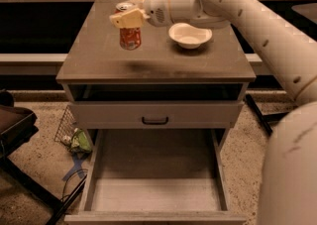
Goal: Pick coke can from middle drawer and place on counter
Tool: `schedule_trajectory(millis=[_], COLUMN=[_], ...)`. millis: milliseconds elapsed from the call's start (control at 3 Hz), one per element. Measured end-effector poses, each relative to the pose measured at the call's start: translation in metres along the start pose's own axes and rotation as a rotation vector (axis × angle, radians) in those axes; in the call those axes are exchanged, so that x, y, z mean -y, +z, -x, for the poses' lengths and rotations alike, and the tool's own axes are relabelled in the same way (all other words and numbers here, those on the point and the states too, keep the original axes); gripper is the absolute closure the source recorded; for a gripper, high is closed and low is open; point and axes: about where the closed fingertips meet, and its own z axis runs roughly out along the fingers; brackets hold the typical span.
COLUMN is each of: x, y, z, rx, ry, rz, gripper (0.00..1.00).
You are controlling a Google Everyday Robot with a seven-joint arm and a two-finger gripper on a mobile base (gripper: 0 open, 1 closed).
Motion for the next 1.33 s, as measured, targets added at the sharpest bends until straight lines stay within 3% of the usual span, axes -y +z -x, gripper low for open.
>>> schedule_trajectory(millis=[333, 667, 1000, 1333], x=[0.005, -0.004, -0.011, -0.024], y=[0.045, 0.106, 0.140, 0.172], z=[0.001, -0.002, -0.008, -0.020], rx=[0.002, 0.036, 0.057, 0.024], ry=[-0.016, -0.051, -0.061, -0.076], rz=[0.002, 0.066, 0.108, 0.146], gripper=[1.00, 1.00, 1.00, 0.84])
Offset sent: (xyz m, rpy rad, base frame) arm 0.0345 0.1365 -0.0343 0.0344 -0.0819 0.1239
